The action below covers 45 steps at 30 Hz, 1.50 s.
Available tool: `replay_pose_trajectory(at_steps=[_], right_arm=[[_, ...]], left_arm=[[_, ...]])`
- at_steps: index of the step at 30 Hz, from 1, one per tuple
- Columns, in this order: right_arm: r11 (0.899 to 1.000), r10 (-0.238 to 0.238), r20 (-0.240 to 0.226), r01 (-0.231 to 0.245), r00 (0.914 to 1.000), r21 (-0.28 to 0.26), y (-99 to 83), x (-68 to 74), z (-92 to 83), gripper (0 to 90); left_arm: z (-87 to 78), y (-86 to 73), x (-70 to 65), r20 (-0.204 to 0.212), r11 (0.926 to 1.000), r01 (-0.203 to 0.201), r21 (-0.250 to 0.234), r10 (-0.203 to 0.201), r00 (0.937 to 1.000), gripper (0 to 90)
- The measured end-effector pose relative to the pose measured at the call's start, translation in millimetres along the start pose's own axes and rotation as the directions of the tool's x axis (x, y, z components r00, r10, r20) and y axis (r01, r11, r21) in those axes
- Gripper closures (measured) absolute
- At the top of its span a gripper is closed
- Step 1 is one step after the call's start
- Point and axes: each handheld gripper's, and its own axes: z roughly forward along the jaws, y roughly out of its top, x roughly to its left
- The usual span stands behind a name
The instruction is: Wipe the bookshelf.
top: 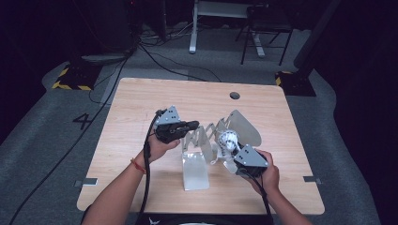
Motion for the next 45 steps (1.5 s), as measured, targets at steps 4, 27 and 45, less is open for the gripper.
replay_pose_trajectory(at_steps=[4,27,45], right_arm=[[0.999,0.005,-0.014,-0.005,0.9999,0.038,-13.3,5.0,2.0,80.6],[0.983,0.101,-0.063,-0.090,0.9929,0.162,-58.4,3.6,26.4,80.5],[0.987,0.110,-0.103,-0.096,0.9886,0.130,-52.7,1.1,14.0,80.3]], left_arm=[[2.4,1.1,-0.9,-0.017,1.0000,-0.008,0.001,0.008,0.9998,87.8],[7.5,2.7,-3.7,-0.060,0.9999,-0.008,-0.007,0.008,0.9982,79.3],[-21.9,18.2,-25.1,-0.168,0.9911,-0.133,0.003,0.131,0.9770,50.7]])
